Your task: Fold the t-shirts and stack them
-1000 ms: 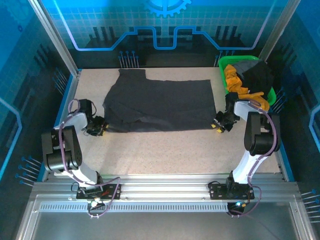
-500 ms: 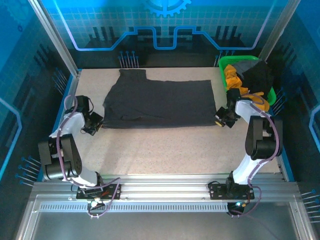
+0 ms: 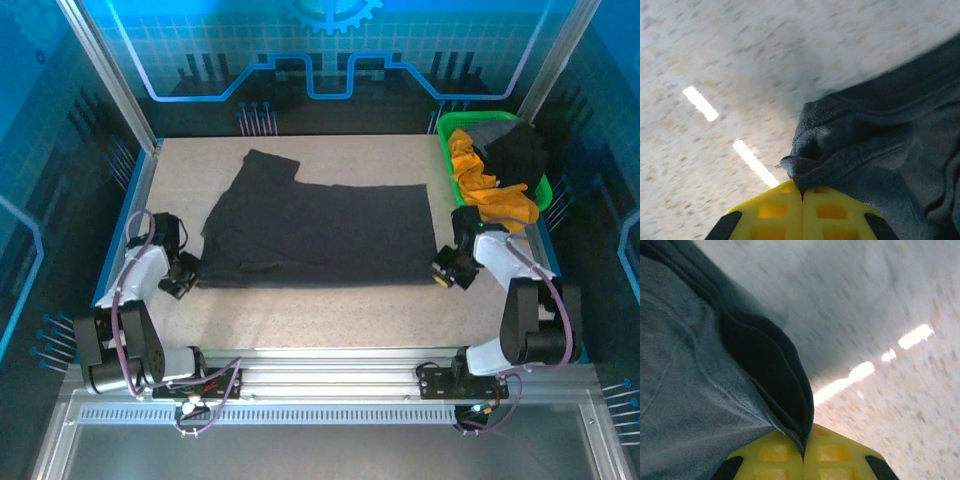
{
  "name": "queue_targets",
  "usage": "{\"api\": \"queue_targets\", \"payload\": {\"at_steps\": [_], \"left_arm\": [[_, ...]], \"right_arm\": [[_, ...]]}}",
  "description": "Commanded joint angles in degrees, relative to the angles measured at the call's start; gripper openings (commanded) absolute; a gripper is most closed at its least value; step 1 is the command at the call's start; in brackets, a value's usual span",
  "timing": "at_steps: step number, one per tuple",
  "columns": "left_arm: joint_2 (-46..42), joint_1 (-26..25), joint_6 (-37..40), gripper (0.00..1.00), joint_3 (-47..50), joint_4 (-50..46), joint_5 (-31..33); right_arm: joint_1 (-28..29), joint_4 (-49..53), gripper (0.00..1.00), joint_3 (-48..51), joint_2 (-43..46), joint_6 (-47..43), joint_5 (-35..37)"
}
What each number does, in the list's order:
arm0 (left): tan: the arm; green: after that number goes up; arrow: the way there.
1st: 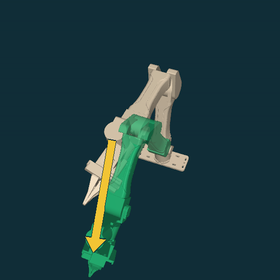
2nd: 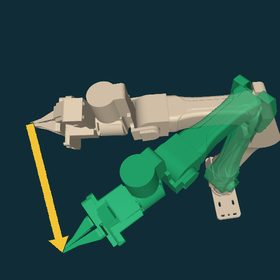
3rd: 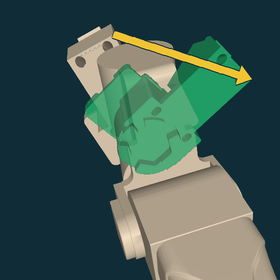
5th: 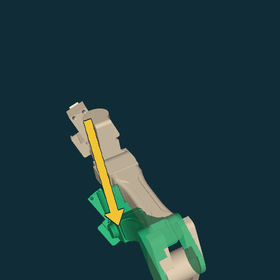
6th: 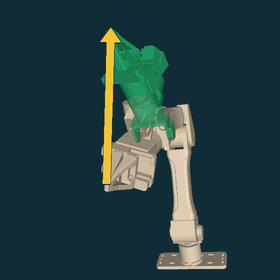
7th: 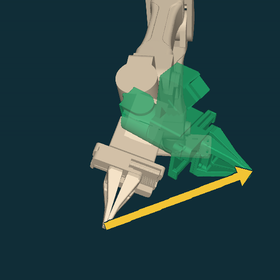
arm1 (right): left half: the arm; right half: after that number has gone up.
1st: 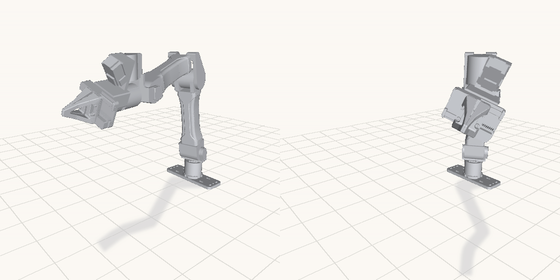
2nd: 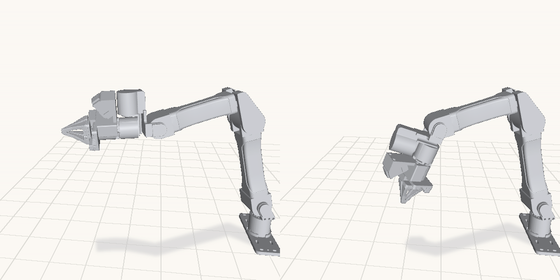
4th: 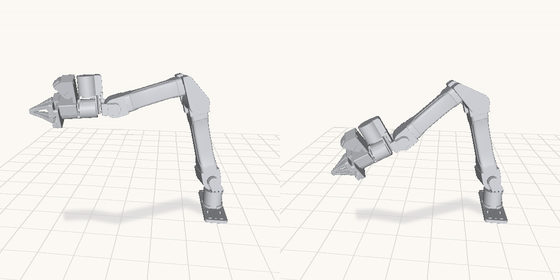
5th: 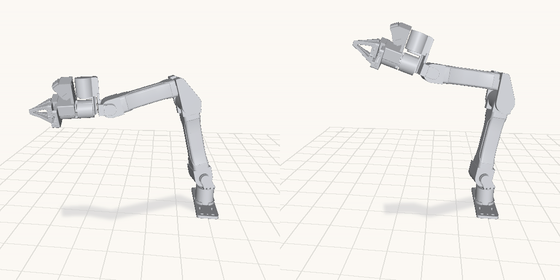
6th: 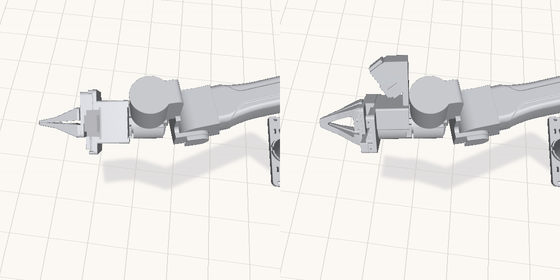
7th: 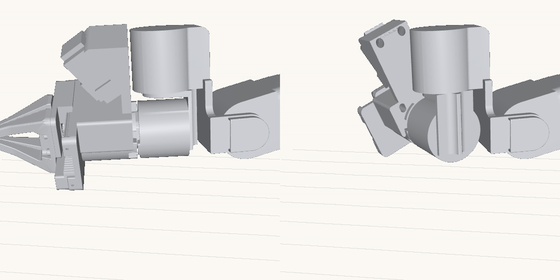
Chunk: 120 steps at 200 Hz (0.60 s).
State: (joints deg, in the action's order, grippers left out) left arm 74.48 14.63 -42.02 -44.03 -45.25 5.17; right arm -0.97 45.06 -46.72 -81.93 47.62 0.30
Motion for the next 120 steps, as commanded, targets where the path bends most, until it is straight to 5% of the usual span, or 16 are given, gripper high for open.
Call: {"api": "queue_targets", "payload": {"at_steps": [1,31,49,79,120], "left_arm": [[-2.77,1.45,-0.67,0.00,2.85,-2.82,6.00],[-3.19,1.45,-1.27,0.00,4.92,-1.67,4.70],[-4.34,1.36,-2.07,0.27,4.15,-2.65,4.38],[-6.77,0.03,-5.23,0.45,-0.56,-7.57,4.14],[-8.77,-12.56,-22.60,0.51,-1.77,-4.76,-5.53]], "right_arm": [[0.47,2.87,0.00,5.27,3.28,2.36,3.31],[0.38,3.40,0.02,6.70,3.52,2.09,3.23],[0.42,6.17,0.22,4.68,4.76,2.27,5.18],[2.75,6.52,0.41,0.31,11.68,0.82,5.51],[12.49,-4.93,0.56,-2.68,14.47,-4.64,-6.23]]}}
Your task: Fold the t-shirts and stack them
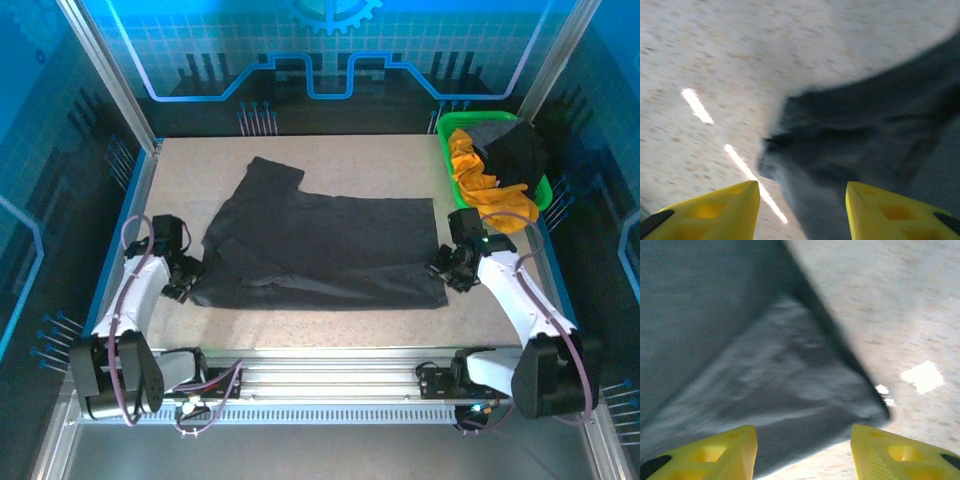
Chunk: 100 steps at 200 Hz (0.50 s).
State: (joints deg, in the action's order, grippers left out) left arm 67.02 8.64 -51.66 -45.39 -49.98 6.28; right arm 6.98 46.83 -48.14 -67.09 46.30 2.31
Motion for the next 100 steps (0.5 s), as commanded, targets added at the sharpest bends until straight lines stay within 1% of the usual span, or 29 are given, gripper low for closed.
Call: {"api": "queue_targets", "payload": {"at_steps": [1,9,18,34,57,78,86,100], "left_arm": [[-1.25,-6.99,-13.70,0.51,-0.32,0.23,-6.86],[-0.98,-10.01,-17.80,0.54,0.80,2.48,-8.64],[-0.02,-12.68,-21.77,0.55,2.25,5.43,-10.36],[2.72,-15.61,-25.87,0.55,3.52,9.80,-11.65],[7.26,-16.77,-26.75,0.55,2.58,13.07,-11.62],[11.30,-16.90,-27.29,0.53,2.12,14.98,-13.00],[12.80,-17.22,-27.33,0.51,1.67,14.91,-13.50],[14.29,-17.99,-27.63,0.44,1.35,15.43,-13.49]], "right_arm": [[4.75,-7.17,0.57,-1.30,-0.48,-3.42,-8.66],[6.21,-10.68,0.57,-1.03,-1.21,-3.96,-12.37],[7.63,-13.44,0.58,-1.00,-2.16,-3.87,-14.89],[8.90,-17.19,0.59,-1.16,-4.13,-3.27,-18.57],[9.61,-18.95,0.59,-1.95,-6.45,-3.33,-21.06],[9.89,-18.56,0.58,-1.96,-7.09,-3.75,-21.40],[9.96,-18.11,0.58,-1.96,-7.19,-3.83,-20.92],[9.73,-17.50,0.57,-3.62,-7.48,-3.92,-20.24]]}}
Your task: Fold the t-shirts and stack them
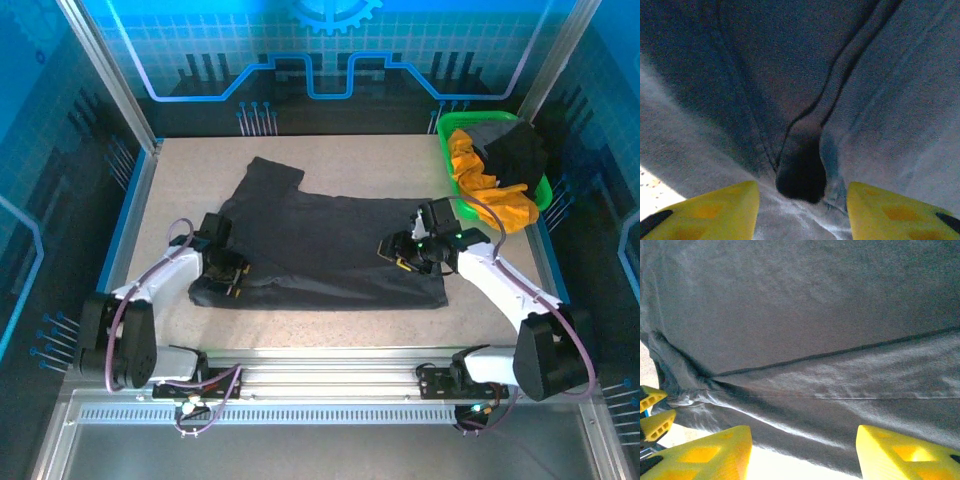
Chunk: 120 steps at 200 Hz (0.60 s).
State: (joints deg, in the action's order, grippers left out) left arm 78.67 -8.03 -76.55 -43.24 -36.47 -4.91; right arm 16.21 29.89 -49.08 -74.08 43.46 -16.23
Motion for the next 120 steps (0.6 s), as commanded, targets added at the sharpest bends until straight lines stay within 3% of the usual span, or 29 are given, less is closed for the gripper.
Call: {"api": "queue_targets", "payload": {"at_steps": [1,43,120], "left_arm": [[2.63,-1.34,-2.81,0.43,-0.75,2.06,-2.30],[6.03,-2.33,0.28,0.00,-6.86,1.86,1.06],[31.24,-12.14,22.25,0.00,-38.97,-14.51,5.18]], "right_arm": [[0.54,-0.50,0.57,-2.73,-0.51,-1.05,-1.66],[0.15,-0.09,0.56,-2.95,-0.61,-0.80,-1.04],[-2.22,0.70,0.54,-3.43,-1.83,-0.73,-1.52]]}}
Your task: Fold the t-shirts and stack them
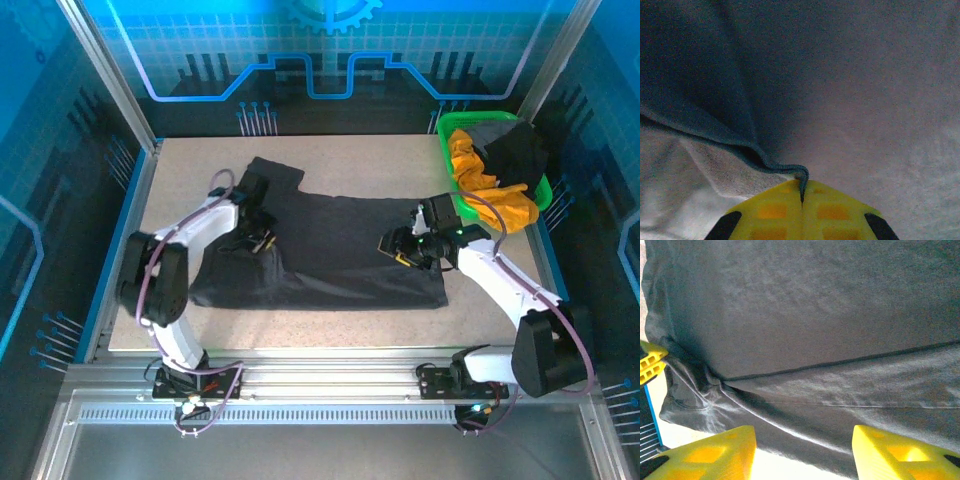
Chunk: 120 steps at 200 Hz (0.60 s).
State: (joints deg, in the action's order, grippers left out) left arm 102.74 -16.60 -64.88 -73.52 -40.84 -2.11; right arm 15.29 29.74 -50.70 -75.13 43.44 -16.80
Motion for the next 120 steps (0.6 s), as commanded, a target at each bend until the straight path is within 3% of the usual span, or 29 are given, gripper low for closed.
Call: {"api": "queue_targets", "payload": {"at_steps": [1,31,53,57,70,78,89,120], "left_arm": [[7.46,-3.73,10.88,0.00,-9.08,-10.40,2.55],[15.60,-7.14,18.26,0.00,-18.79,-18.33,7.10],[17.36,-7.74,20.02,0.00,-20.43,-20.21,10.19],[17.24,-7.66,20.19,0.06,-20.39,-19.95,10.57],[16.39,-7.74,20.57,0.39,-20.68,-19.03,11.71],[15.44,-7.72,20.92,0.49,-20.75,-18.00,12.11],[13.90,-7.83,20.73,0.55,-21.41,-17.78,13.04],[4.91,-7.62,18.49,0.52,-18.61,-18.25,16.93]], "right_arm": [[-1.31,0.89,0.54,-1.79,-0.84,-0.76,-0.96],[-2.09,1.34,0.54,-1.86,-1.12,-0.73,-1.63],[-2.37,1.45,0.54,-1.44,-1.18,-0.82,-1.89],[-2.37,1.46,0.54,-1.42,-1.24,-0.86,-1.97],[-2.46,1.53,0.54,-1.16,-1.17,-0.91,-1.84],[-2.45,1.56,0.54,-0.92,-1.20,-0.94,-1.71],[-2.39,1.79,0.54,-0.64,-1.16,-0.97,-1.37],[-3.06,3.27,0.53,2.31,0.17,-0.57,1.97]]}}
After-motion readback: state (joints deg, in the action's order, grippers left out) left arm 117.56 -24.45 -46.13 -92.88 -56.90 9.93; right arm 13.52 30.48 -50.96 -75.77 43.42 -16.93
